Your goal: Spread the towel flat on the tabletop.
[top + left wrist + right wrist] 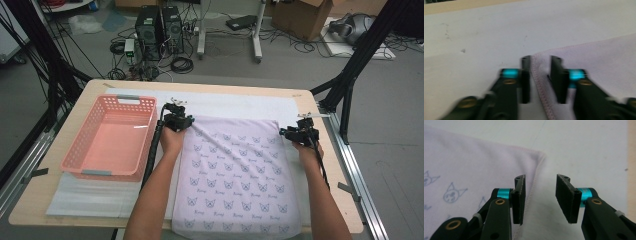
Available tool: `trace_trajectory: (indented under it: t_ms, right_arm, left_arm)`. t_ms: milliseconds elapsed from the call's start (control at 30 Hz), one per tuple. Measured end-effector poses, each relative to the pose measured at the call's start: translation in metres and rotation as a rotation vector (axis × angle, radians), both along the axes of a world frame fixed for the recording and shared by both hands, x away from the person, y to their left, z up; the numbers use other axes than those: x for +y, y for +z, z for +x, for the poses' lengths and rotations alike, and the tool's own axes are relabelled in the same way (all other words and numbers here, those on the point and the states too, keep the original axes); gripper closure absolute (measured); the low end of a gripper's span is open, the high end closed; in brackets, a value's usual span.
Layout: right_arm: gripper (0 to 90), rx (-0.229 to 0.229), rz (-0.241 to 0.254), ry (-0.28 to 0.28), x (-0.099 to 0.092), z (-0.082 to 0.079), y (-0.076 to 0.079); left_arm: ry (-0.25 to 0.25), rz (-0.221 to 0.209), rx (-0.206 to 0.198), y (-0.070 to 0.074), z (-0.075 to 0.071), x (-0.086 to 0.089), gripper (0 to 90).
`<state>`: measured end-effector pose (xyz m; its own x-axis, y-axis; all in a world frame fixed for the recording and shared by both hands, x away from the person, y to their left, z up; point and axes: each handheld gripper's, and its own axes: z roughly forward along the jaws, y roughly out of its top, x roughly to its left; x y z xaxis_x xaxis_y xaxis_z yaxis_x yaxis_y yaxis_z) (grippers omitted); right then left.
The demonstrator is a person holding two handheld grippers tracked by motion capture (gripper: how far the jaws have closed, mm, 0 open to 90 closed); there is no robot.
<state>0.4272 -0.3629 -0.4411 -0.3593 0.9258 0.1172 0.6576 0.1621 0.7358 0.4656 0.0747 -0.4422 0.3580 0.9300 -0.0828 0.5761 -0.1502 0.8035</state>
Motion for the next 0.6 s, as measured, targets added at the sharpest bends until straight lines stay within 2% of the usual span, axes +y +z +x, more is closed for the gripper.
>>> trace_trajectory:
  t_ms: [67,100,133,167,233,267,300,333,400,433,467,533,600]
  right_arm:
    - [60.4,0.010,-0.009,0.012,0.005,0.001,-0.004]
    - [68.6,0.003,-0.024,0.011,0.007,0.001,-0.004]
    - [83.0,-0.003,-0.051,0.020,0.010,0.001,-0.004]
    - [87.8,-0.004,-0.061,0.057,0.012,0.001,-0.003]
    - [88.7,-0.026,-0.167,0.038,0.018,0.002,0.000]
    - [88.7,-0.033,-0.191,0.010,0.018,0.002,0.000]
    - [88.6,-0.038,-0.188,-0.023,0.015,0.003,-0.001]
    - [88.5,-0.035,-0.127,-0.058,0.010,0.003,-0.003]
    - [81.9,-0.033,-0.070,-0.084,0.008,0.002,-0.004]
    - [68.8,-0.032,-0.062,-0.083,0.008,0.001,-0.004]
    - [65.1,-0.026,-0.062,-0.078,0.009,-0.001,-0.002]
    - [59.3,-0.020,-0.057,-0.057,0.010,-0.004,0.003]
    - [55.1,-0.035,-0.060,-0.033,0.012,-0.011,0.012]
  left_arm:
    - [-0.021,-0.014,0.025,0.000,-0.002,0.001,52.5]
    - [-0.027,-0.023,0.030,0.001,-0.003,0.001,50.8]
    - [-0.031,-0.027,0.025,0.002,-0.005,0.001,49.7]
    - [-0.034,-0.028,0.018,0.003,-0.008,0.002,49.9]
    - [-0.041,-0.053,0.011,0.005,-0.012,0.003,49.5]
    - [-0.051,-0.057,0.011,0.006,-0.015,0.004,48.9]
    - [-0.071,-0.052,0.023,0.007,-0.017,0.004,48.7]
    - [-0.088,-0.050,0.032,0.008,-0.019,0.004,47.6]
    - [-0.119,-0.037,0.044,0.011,-0.023,0.003,47.3]
    - [-0.122,-0.030,0.047,0.013,-0.025,0.002,47.5]
    - [-0.126,-0.029,0.046,0.014,-0.027,0.001,48.3]
    - [-0.112,-0.052,0.005,0.014,-0.033,0.001,50.4]
    - [-0.119,-0.075,-0.009,0.013,-0.037,0.004,50.2]
